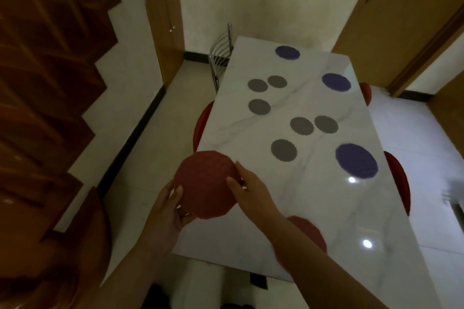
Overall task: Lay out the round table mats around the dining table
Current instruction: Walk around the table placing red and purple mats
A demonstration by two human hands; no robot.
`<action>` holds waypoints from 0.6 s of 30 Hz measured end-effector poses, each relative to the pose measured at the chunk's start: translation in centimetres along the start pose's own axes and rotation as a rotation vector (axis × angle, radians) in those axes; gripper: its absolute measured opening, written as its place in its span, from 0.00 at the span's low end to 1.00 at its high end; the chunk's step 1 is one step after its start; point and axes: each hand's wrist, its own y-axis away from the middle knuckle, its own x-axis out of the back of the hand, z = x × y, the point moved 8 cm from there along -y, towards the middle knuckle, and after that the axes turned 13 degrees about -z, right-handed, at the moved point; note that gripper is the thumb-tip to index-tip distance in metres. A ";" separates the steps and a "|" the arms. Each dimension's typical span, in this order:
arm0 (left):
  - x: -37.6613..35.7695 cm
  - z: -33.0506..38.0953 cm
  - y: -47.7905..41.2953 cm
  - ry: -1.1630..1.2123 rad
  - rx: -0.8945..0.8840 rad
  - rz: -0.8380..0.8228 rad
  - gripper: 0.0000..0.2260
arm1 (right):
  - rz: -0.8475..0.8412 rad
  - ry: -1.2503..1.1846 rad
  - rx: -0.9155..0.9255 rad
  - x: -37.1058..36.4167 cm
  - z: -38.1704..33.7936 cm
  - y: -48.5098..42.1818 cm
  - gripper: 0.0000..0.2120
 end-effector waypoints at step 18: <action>12.3 14.4 -14.3 -0.173 0.257 -0.286 0.20 | 0.519 -0.491 -0.169 -7.3 -9.6 -12.1 0.11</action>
